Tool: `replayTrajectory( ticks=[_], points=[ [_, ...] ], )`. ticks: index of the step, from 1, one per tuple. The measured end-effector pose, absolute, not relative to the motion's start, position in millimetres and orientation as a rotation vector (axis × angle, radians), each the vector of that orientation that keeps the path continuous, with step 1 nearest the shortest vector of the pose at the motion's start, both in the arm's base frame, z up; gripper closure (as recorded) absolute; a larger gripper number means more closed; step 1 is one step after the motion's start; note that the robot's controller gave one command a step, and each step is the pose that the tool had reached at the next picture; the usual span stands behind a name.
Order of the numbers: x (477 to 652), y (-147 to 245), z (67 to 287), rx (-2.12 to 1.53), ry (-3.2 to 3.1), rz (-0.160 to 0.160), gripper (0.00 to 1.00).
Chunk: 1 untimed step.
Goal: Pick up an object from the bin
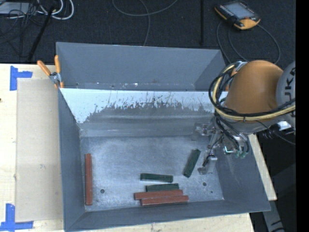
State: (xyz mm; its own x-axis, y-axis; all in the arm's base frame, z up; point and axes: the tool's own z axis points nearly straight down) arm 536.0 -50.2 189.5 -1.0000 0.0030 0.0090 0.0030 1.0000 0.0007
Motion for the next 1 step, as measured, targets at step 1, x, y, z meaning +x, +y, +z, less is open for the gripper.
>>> replayTrajectory(
  ticks=[1],
  points=[
    [537.7,-50.0,194.0,-0.002,-3.141,0.000,0.00]
  ],
)
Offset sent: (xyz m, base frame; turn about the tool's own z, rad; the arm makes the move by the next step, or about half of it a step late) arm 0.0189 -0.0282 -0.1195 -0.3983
